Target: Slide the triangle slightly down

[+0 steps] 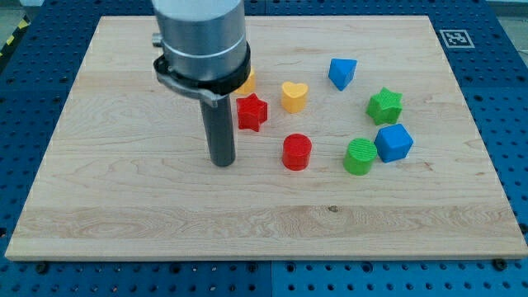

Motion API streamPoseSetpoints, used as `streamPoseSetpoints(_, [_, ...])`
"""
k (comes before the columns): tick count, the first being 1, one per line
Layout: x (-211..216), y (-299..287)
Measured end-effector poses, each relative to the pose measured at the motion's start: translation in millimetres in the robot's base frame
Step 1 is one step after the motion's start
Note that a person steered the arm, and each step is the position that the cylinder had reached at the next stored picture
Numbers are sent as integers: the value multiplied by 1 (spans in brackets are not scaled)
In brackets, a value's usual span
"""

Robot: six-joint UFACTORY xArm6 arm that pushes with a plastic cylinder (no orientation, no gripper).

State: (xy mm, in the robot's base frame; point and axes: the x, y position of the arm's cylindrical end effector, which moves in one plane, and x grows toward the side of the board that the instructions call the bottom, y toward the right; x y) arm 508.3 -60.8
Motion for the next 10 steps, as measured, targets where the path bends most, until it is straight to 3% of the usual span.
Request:
streamPoseSetpoints(1, [30, 0])
streamPoseSetpoints(2, [37, 51])
streamPoseSetpoints(4, [36, 247])
streamPoseSetpoints(5, [-1, 320])
streamPoseSetpoints(7, [-107, 315])
streamPoseSetpoints(8, [-144, 266])
streamPoseSetpoints(10, [-184, 233])
